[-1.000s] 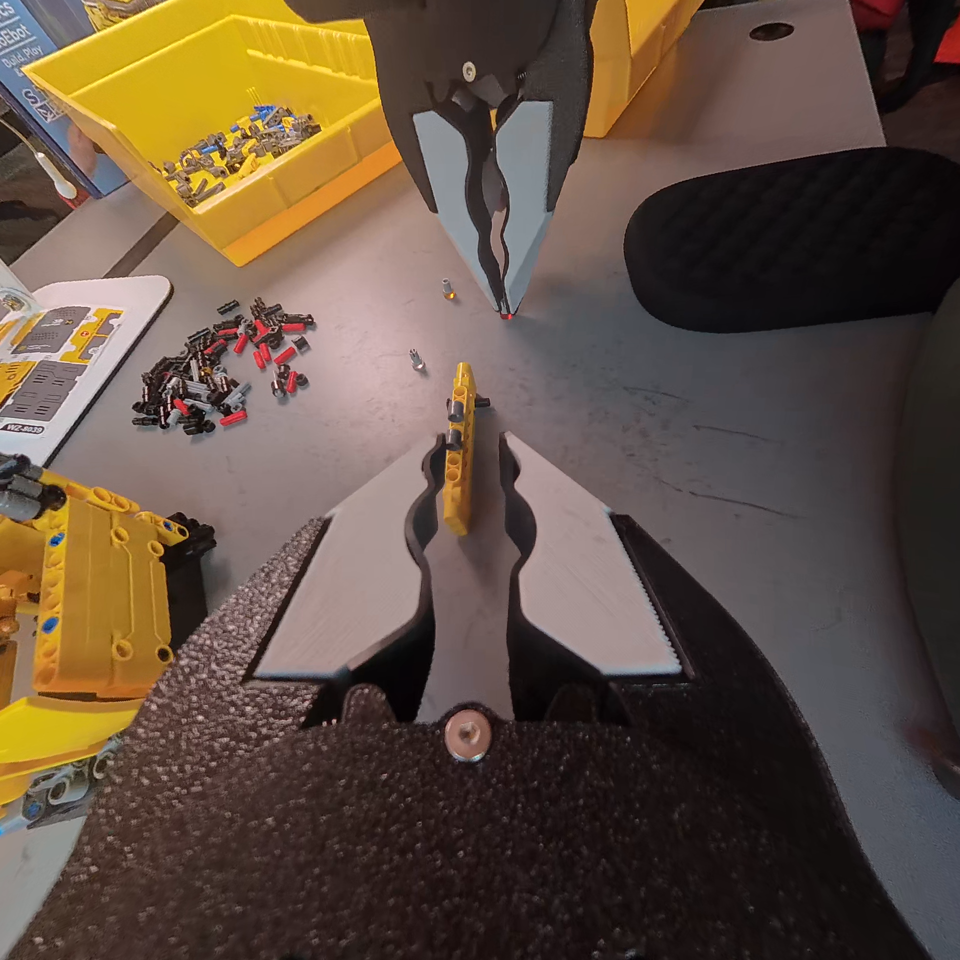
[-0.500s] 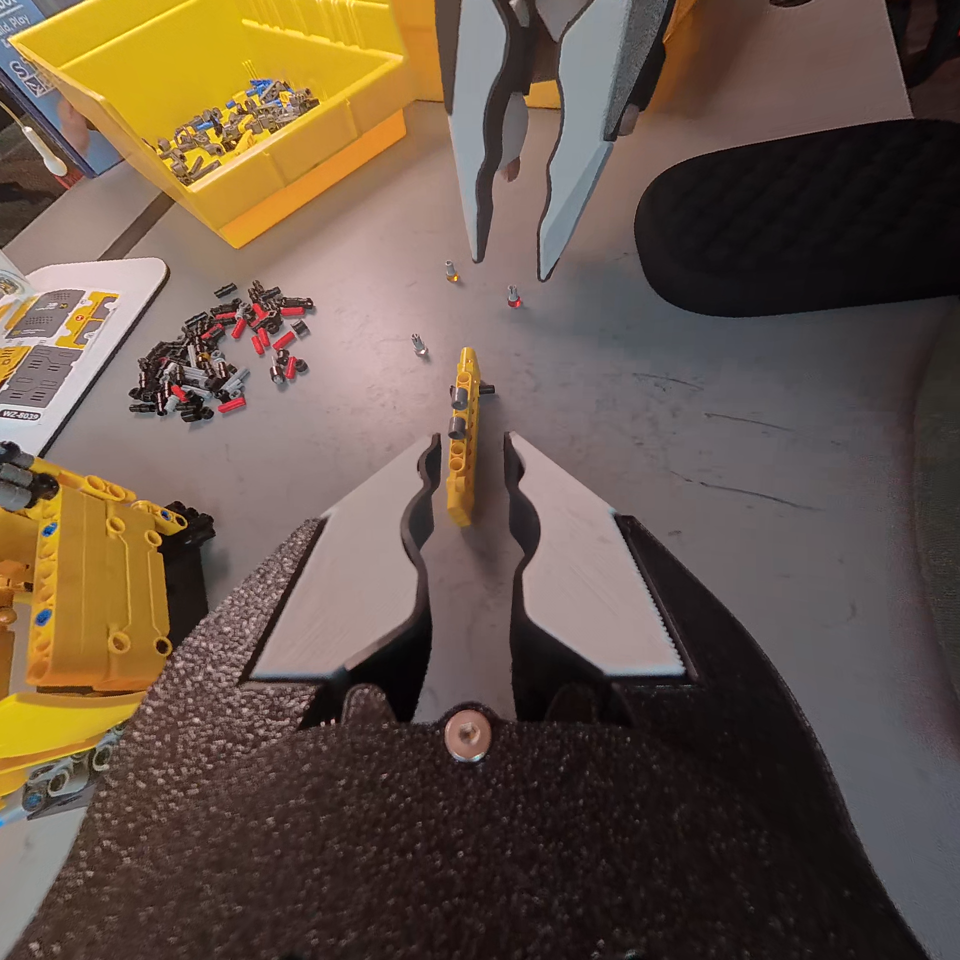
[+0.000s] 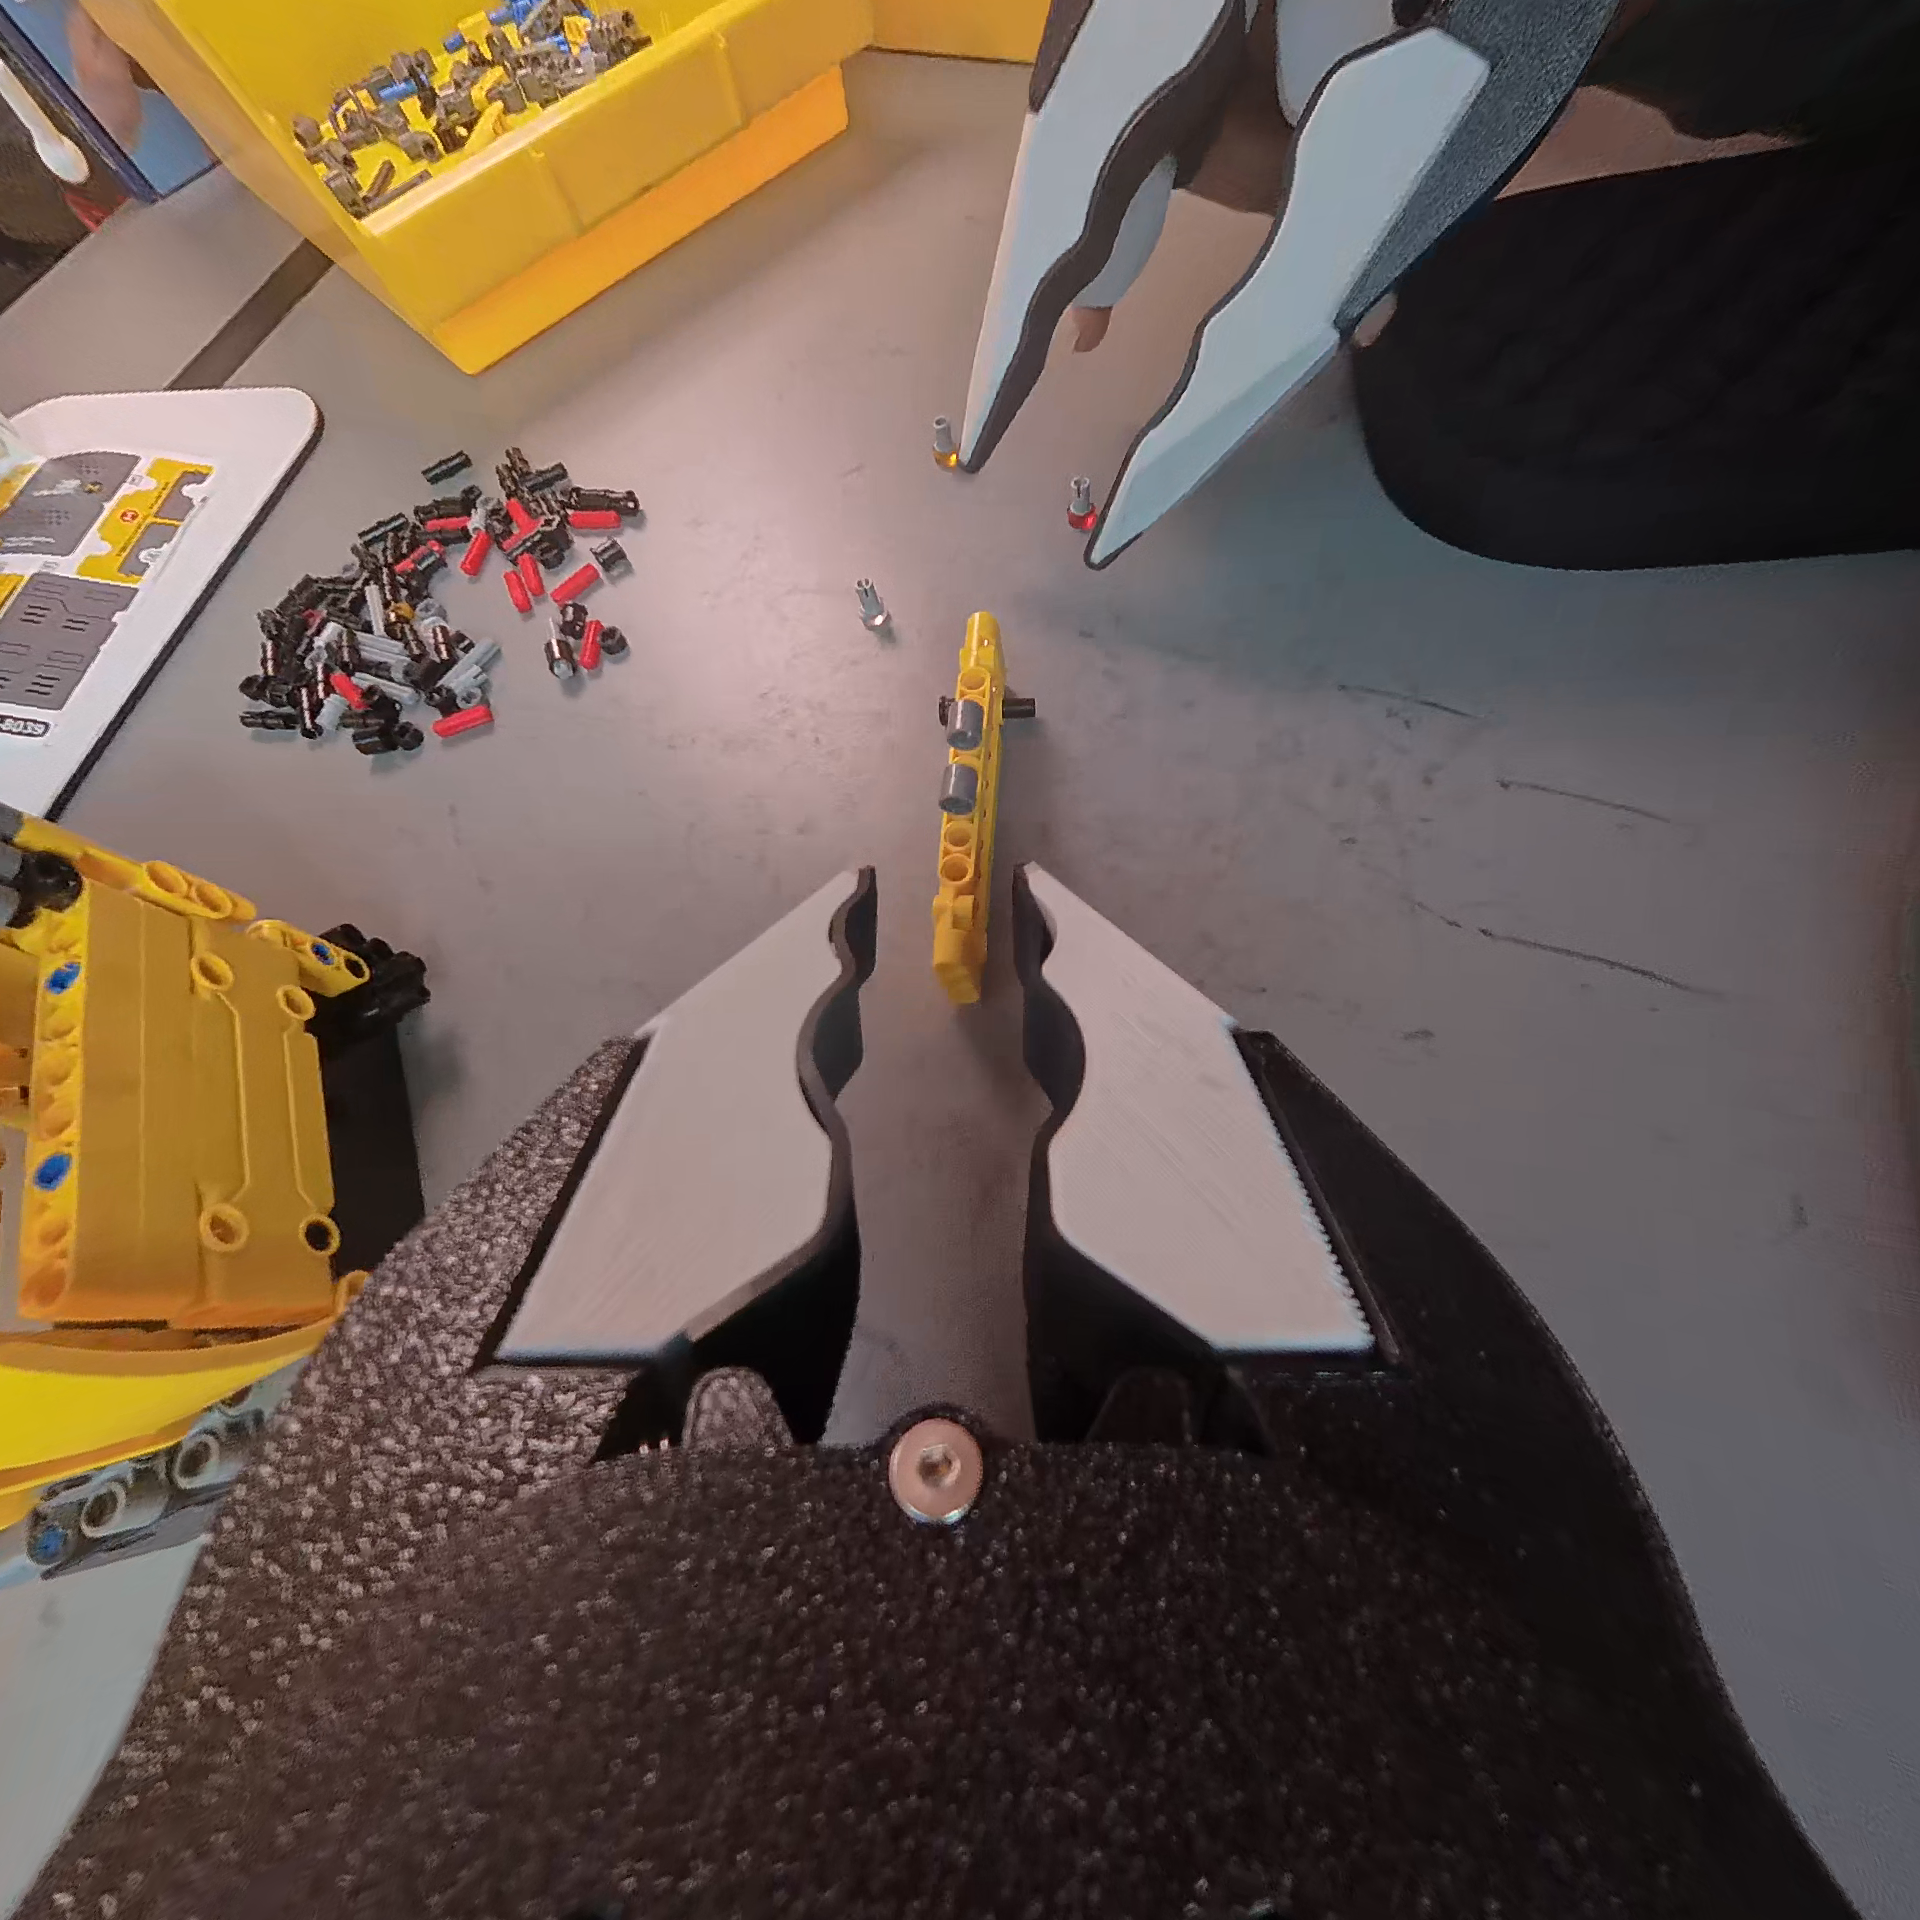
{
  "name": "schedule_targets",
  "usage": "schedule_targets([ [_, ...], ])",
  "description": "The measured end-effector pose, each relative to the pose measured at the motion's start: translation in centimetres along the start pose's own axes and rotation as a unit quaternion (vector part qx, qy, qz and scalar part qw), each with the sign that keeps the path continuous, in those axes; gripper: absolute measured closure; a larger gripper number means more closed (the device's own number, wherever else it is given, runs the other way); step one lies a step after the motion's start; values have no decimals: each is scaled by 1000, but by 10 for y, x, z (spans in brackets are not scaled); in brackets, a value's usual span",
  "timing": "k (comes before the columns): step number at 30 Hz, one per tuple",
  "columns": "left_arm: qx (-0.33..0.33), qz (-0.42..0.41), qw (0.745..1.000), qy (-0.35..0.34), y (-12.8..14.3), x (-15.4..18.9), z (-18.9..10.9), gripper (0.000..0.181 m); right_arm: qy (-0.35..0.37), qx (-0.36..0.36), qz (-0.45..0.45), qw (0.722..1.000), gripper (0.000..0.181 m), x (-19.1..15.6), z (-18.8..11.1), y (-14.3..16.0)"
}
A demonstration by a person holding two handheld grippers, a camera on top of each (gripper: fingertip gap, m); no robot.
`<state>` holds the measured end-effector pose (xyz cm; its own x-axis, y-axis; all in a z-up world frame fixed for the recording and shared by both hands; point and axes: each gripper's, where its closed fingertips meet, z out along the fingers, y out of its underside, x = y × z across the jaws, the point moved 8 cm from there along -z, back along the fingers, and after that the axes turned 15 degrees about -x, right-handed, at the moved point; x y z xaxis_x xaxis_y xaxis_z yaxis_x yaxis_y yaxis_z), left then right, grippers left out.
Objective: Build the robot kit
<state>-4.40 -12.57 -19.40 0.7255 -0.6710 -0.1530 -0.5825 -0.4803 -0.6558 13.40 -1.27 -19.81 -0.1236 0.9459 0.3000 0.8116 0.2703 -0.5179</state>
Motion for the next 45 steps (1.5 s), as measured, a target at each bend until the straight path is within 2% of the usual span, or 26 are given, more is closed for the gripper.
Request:
schedule_targets([
  [5,-19,-11,1000,6,2,-3,6,156,-13,31,9,999,145,2,-7,6],
  [10,-39,-9,999,9,3,-4,11,159,-25,30,13,999,145,6,-8,13],
  [20,-32,-5,999,6,2,-4,10,161,-44,27,37,998,151,11,-13,20],
  [27,-31,4,999,7,2,-2,9,156,-19,57,67,996,154,23,-14,21],
  [34,-30,2,1000,-3,5,-5,7,163,-4,117,69,991,153,24,-14,10],
  [40,-47,11,999,-1,6,-4,10,167,-31,134,-13,990,151,29,-12,-7],
  [45,-62,23,998,-7,8,-3,13,173,-26,207,-8,978,150,42,-11,-22],
])
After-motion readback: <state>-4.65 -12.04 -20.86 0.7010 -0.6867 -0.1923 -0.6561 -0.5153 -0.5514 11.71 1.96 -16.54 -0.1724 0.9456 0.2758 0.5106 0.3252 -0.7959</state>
